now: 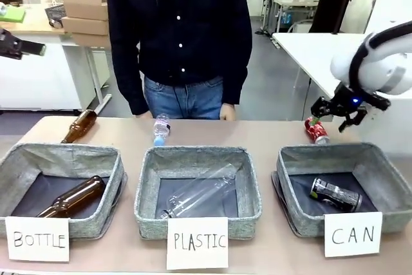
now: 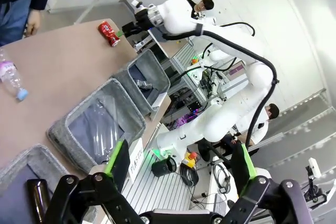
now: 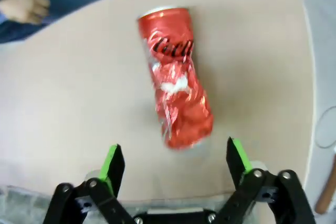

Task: Sort the can waste into the basket.
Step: Pick up the can waste from the table and place it in the right Fabric basket.

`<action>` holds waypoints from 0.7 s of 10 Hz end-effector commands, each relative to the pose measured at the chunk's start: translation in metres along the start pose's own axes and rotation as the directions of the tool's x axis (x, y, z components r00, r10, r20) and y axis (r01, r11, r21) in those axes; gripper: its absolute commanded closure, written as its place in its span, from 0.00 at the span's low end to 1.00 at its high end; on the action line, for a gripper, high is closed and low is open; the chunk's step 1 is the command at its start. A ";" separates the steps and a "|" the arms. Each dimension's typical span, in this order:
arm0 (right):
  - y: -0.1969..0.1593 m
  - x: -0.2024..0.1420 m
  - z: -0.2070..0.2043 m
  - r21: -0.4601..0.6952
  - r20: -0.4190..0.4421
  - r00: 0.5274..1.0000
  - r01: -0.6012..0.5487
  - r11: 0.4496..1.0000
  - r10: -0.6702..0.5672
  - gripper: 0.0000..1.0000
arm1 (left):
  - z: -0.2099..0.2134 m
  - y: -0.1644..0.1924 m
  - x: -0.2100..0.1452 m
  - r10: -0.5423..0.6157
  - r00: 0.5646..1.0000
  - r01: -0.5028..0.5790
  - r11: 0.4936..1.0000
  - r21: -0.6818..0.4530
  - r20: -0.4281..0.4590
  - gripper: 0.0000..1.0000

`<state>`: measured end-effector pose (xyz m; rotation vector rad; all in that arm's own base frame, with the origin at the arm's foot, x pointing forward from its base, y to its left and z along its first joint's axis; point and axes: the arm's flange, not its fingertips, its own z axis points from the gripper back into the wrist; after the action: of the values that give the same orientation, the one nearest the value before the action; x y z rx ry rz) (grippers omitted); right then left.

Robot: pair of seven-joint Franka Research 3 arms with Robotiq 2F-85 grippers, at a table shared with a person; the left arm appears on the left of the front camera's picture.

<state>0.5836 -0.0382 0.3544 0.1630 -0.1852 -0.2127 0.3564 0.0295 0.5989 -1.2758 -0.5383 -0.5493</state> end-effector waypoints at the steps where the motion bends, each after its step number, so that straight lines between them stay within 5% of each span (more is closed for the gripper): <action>1: 0.003 0.016 -0.007 0.000 0.003 1.000 0.015 1.000 -0.015 0.00 | 0.001 -0.003 -0.001 -0.014 1.000 0.014 1.000 -0.013 0.001 0.00; 7: 0.010 0.026 -0.043 -0.027 0.009 1.000 0.001 1.000 -0.001 0.00 | 0.001 -0.003 -0.001 -0.014 1.000 0.014 1.000 -0.013 0.001 0.00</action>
<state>0.6128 -0.0310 0.3167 0.1593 -0.1705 -0.2024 0.3563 0.0295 0.5991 -1.2756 -0.5385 -0.5498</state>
